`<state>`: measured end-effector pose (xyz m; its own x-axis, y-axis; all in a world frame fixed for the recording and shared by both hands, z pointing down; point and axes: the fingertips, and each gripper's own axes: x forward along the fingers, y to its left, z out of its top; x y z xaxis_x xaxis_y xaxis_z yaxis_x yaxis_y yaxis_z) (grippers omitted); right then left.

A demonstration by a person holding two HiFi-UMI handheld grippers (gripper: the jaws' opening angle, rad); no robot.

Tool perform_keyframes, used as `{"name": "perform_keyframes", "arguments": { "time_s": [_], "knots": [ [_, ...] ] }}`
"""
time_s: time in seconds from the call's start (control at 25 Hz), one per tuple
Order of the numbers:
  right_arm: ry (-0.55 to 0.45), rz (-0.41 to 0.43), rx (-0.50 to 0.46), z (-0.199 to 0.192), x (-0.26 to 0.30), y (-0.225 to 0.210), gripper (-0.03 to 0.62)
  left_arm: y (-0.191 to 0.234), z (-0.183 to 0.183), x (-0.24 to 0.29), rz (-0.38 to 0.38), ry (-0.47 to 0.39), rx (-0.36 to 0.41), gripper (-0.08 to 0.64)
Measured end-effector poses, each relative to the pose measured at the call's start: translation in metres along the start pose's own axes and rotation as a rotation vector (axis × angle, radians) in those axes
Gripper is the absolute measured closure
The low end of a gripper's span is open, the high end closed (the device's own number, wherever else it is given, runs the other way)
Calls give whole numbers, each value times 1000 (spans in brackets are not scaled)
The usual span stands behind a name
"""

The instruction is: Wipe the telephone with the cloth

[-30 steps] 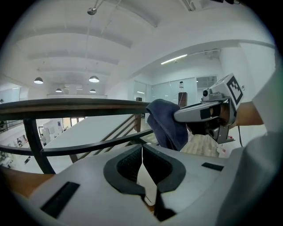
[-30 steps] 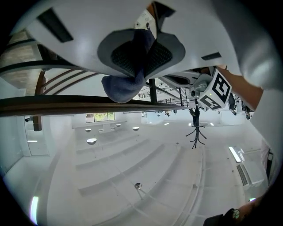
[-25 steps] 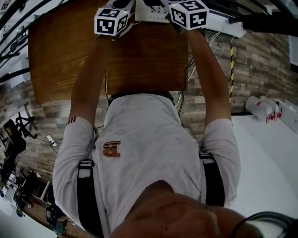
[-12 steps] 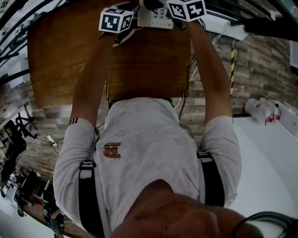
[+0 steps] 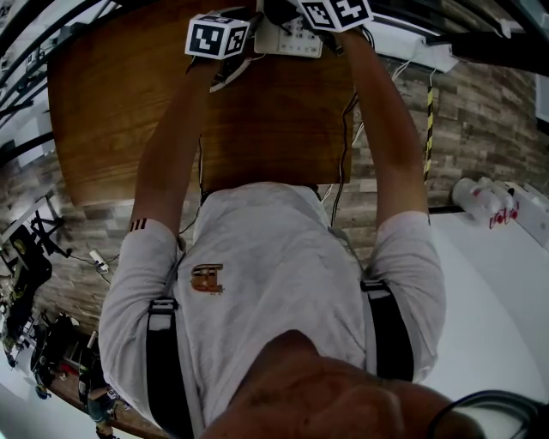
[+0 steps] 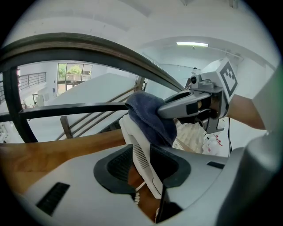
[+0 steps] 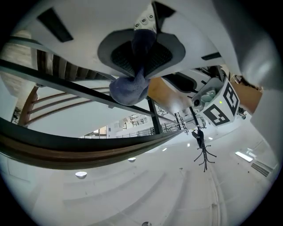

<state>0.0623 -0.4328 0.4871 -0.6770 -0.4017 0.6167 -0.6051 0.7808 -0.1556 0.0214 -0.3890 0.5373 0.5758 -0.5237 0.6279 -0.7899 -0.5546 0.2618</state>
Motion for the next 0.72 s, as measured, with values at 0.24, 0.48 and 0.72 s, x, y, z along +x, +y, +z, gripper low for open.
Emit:
{"name": "perform_keyframes", "arguments": {
  "time_s": [0.24,0.48,0.72],
  "knots": [
    [50,-96,-33,-12,3,-19,520,5,3,0,-2,-5,4,433],
    [83,-187,-5,-37,-15,-44,520,2,0,0,-9,-15,2,433],
    [79,-280,60,-61,-50,-71,520,1,1,1,-16,-23,-3,433]
  ]
}}
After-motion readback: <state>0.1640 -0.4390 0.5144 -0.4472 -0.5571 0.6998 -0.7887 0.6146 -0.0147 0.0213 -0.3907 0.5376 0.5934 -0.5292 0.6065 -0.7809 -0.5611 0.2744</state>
